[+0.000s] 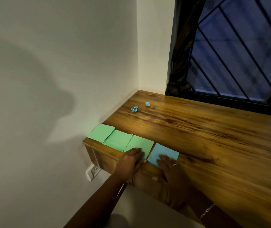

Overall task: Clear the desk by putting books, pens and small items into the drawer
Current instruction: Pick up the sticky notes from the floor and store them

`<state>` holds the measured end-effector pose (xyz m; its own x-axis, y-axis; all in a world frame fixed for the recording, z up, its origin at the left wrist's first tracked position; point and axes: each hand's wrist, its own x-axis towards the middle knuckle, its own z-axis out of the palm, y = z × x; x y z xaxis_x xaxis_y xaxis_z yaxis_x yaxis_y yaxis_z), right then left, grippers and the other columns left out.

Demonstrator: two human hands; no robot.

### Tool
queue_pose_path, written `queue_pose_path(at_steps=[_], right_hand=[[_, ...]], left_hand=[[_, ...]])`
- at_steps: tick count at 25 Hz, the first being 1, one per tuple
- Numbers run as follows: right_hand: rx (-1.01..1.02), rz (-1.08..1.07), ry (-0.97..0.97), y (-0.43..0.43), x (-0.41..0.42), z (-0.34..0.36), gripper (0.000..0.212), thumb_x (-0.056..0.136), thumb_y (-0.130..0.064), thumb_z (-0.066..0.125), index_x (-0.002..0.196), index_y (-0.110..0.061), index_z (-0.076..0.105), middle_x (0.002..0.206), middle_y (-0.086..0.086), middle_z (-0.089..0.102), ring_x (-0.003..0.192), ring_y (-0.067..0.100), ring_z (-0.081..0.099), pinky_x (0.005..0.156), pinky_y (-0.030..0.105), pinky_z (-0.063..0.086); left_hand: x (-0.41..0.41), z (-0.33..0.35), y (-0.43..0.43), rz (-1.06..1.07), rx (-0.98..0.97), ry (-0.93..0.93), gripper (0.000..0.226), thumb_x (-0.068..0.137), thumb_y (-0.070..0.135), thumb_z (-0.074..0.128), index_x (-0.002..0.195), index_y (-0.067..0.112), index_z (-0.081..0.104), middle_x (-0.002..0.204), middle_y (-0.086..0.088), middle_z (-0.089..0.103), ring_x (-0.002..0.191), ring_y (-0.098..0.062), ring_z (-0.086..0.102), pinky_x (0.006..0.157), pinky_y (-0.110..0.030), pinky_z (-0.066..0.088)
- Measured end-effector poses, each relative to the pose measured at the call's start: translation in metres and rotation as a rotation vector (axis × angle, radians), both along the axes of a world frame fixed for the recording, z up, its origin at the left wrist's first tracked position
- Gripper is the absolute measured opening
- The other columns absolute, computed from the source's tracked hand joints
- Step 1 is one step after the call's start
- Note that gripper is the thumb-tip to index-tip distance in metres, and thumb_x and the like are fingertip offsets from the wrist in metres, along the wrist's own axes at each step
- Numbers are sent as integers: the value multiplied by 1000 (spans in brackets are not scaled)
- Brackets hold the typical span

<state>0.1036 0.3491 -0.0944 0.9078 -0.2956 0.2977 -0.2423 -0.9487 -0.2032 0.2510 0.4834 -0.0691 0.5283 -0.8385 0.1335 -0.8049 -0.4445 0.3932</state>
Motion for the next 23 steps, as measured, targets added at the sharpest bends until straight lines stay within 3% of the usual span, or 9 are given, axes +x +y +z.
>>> queue_pose_path(at_steps=[5, 9, 12, 14, 16, 18, 20, 21, 23], right_hand=[[-77, 12, -88, -2, 5, -1, 62, 95, -57, 9, 113, -16, 52, 114, 7, 68, 107, 24, 63, 96, 33, 30], [-107, -32, 15, 0, 4, 5, 78, 95, -57, 6, 104, -13, 69, 114, 6, 68, 106, 24, 65, 102, 33, 23], [-109, -62, 98, 0, -2, 13, 73, 94, -58, 8, 115, -12, 61, 118, 10, 66, 119, 28, 51, 109, 37, 9], [-93, -87, 154, -1, -10, 22, 66, 95, -57, 8, 123, -12, 47, 122, 13, 63, 123, 27, 40, 111, 39, 7], [-89, -134, 182, -1, -20, 26, 65, 95, -56, 7, 126, -11, 41, 125, 15, 61, 124, 28, 35, 111, 39, 7], [-88, -203, 168, 2, -39, 26, 63, 94, -56, 11, 128, -11, 39, 126, 16, 60, 125, 28, 36, 111, 41, 15], [-89, -296, 179, 9, -64, 27, 62, 87, -55, 25, 125, -11, 45, 125, 15, 61, 123, 30, 45, 103, 44, 39], [-77, -336, 206, 13, -79, 27, 63, 81, -54, 31, 123, -11, 50, 123, 15, 62, 121, 32, 52, 95, 47, 46], [-72, -430, 235, 28, -117, 23, 64, 76, -52, 36, 120, -10, 58, 123, 15, 62, 116, 33, 57, 91, 51, 47]], left_hand=[[0, -3, 0, 8, 16, -20, 68, 84, 55, 23, 122, 13, 60, 136, -8, 53, 127, -23, 48, 106, -33, 37], [1, -3, 0, -14, 25, -59, 62, 88, 51, 27, 125, 13, 58, 138, -8, 51, 129, -23, 46, 108, -34, 35], [-3, 0, -2, -23, 55, -145, 54, 96, 44, 32, 138, 13, 43, 150, -7, 35, 140, -23, 30, 115, -33, 20], [-9, 4, -6, -32, 77, -188, 64, 95, 51, 18, 145, 12, 30, 155, -7, 22, 144, -22, 18, 118, -32, 8], [-25, 6, -11, -81, 51, -208, 81, 86, 57, 0, 145, 10, 27, 155, -10, 21, 145, -27, 16, 117, -35, 5], [-45, 7, -17, -147, 41, -229, 84, 86, 58, -3, 144, 7, 30, 153, -14, 24, 143, -32, 20, 114, -40, 6], [-67, 8, -19, -211, 106, -214, 85, 87, 60, -5, 144, 7, 29, 153, -15, 23, 143, -32, 19, 113, -42, 5], [-80, 8, -19, -246, 112, -221, 83, 91, 58, -4, 140, 5, 37, 149, -17, 32, 139, -35, 28, 112, -47, 15], [-110, 2, -13, -328, 96, -231, 74, 97, 50, 3, 128, 4, 53, 136, -19, 51, 126, -37, 48, 103, -50, 36]])
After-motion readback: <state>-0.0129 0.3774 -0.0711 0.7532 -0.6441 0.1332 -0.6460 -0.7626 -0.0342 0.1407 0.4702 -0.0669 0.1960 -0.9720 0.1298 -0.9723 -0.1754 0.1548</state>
